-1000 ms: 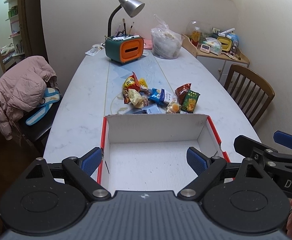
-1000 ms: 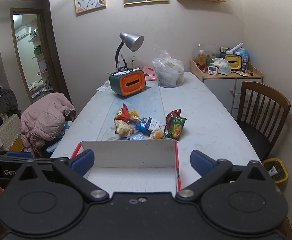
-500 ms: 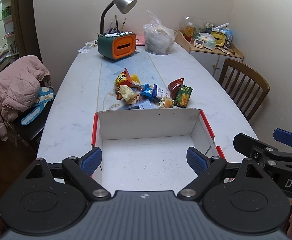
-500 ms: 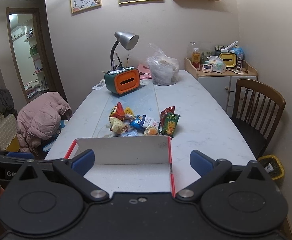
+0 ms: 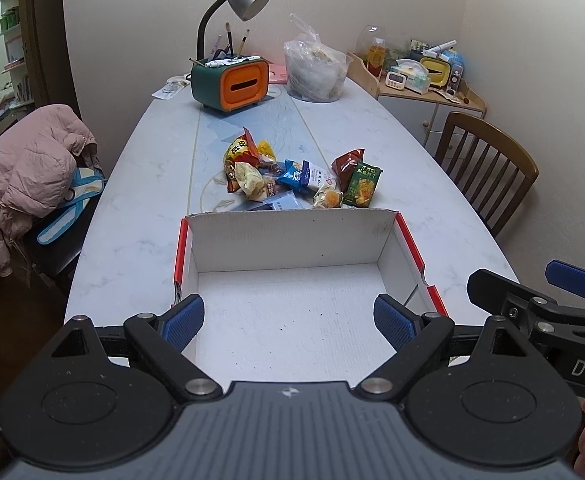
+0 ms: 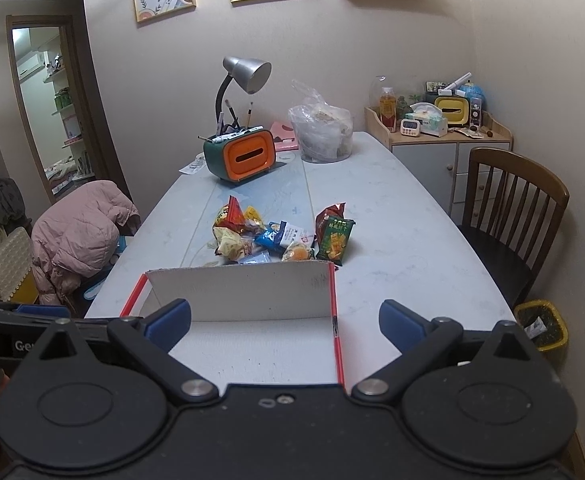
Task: Organize snacks
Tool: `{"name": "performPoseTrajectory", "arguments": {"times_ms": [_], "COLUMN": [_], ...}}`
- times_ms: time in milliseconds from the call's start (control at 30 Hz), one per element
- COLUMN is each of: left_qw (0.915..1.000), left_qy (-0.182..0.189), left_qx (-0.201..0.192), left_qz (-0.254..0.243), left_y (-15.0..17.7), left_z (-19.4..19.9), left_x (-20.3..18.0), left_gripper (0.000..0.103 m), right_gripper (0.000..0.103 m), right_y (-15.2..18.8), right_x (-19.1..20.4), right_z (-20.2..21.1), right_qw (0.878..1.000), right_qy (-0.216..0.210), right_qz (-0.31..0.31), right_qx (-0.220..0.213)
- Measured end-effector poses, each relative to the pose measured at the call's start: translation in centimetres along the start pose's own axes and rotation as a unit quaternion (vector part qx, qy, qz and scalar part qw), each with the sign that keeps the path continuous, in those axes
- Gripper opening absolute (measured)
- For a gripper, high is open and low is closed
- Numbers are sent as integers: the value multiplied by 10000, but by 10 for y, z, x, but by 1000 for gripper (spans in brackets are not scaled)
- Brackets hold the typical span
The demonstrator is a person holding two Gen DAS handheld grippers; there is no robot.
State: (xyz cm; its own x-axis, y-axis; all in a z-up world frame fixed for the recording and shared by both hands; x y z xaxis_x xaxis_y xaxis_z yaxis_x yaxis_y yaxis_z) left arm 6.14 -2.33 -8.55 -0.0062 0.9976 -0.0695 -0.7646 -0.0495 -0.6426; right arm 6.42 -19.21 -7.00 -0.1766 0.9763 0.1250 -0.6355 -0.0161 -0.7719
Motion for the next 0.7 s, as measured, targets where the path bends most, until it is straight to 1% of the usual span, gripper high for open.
{"name": "performPoseTrajectory", "arguments": {"times_ms": [233, 367, 567, 700], "left_qw": [10000, 9999, 9994, 9988], "left_qy": [-8, -45, -328, -484], "left_qx": [-46, -98, -91, -35], "left_qz": [-28, -2, 46, 89], "left_y": [-3, -10, -27, -44], "left_z": [-2, -6, -17, -19], "left_x": [-6, -8, -2, 9], "left_gripper": [92, 92, 92, 92], "right_gripper": [101, 102, 102, 102], "right_y": [-3, -9, -25, -47], "right_x": [-4, -10, -17, -27], "right_z": [0, -5, -22, -35], "right_qw": [10000, 10000, 9998, 9991], "right_qy": [-11, 16, -197, -413], "right_qz": [9, 51, 91, 82], "right_qx": [-28, -17, 44, 107]}}
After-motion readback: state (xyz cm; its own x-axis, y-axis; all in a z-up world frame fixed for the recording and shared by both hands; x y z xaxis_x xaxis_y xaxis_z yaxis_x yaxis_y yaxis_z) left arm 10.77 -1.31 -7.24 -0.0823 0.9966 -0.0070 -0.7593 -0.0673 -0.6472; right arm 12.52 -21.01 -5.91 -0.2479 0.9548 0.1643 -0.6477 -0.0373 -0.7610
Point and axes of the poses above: each gripper's, at about its wrist camera, not at the fingertips, and z roughly against the way its jaws point, x to its left, y to its underside, the point moved 10 cm from there along -z, roughly the way its jaws point, and after that the axes turned 4 degrees about x, right-handed, at the moved point
